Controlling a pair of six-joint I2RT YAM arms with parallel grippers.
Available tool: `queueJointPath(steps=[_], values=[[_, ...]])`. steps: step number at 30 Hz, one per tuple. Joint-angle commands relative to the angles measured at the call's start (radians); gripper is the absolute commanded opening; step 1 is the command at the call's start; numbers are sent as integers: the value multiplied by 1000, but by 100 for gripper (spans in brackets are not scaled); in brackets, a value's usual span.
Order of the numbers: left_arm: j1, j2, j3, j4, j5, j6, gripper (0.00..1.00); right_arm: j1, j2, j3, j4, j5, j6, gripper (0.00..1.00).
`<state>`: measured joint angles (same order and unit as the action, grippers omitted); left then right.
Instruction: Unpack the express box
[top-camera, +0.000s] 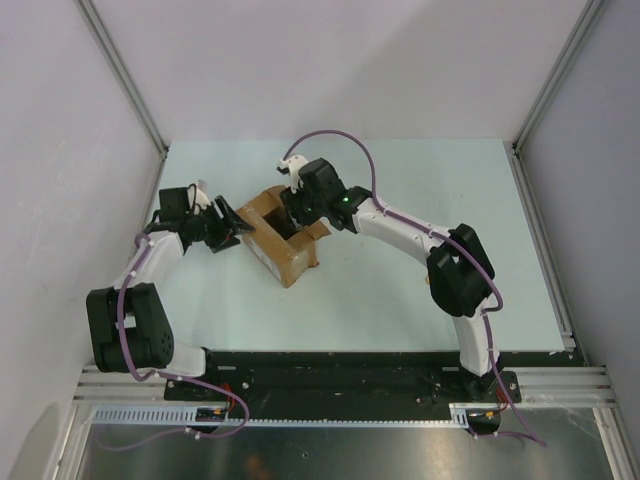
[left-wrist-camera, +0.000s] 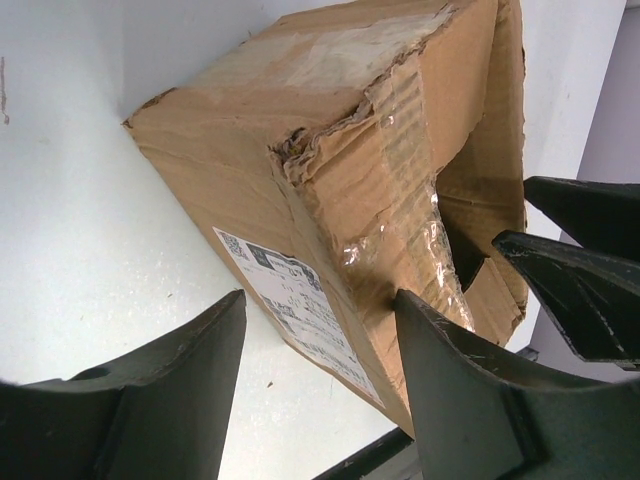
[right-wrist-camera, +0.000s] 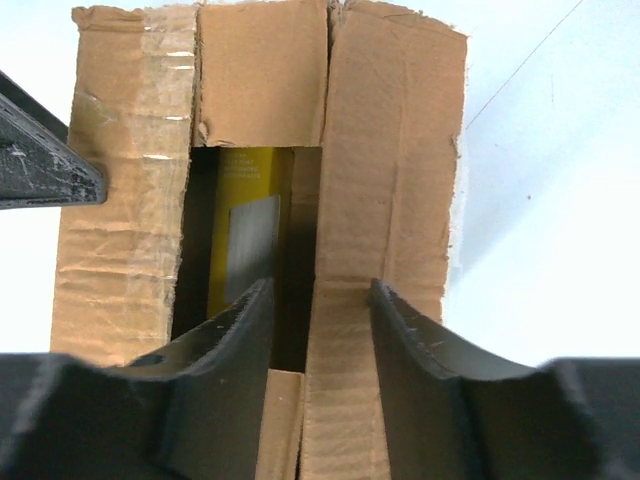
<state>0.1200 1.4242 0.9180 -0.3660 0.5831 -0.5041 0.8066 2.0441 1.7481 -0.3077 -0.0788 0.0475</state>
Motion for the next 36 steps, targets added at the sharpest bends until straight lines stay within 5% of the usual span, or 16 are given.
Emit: queueJointPath(steps=[1,9,15,21,22,24,27,36], values=[[-2,-34,12,-30,7,36,66,9,21,8,7,-22,9,40],[-6,-88,47,-30,14,35,72,46,14,4,-4,82,70,0],[-26,-110,91,-30,-15,39,78,98,-10,-2,-8,298,138,0],[-62,-91,94,-30,-91,38,80,137,-18,-1,-19,312,172,0],[-66,-81,94,-31,-97,33,80,138,-15,-2,-21,318,170,2],[-75,-54,93,-31,-118,24,80,137,-7,2,-28,349,166,28],[-88,-41,91,-31,-152,26,80,131,-2,1,-19,373,147,47],[-103,-19,105,-33,-160,45,80,108,25,1,-8,288,138,51]])
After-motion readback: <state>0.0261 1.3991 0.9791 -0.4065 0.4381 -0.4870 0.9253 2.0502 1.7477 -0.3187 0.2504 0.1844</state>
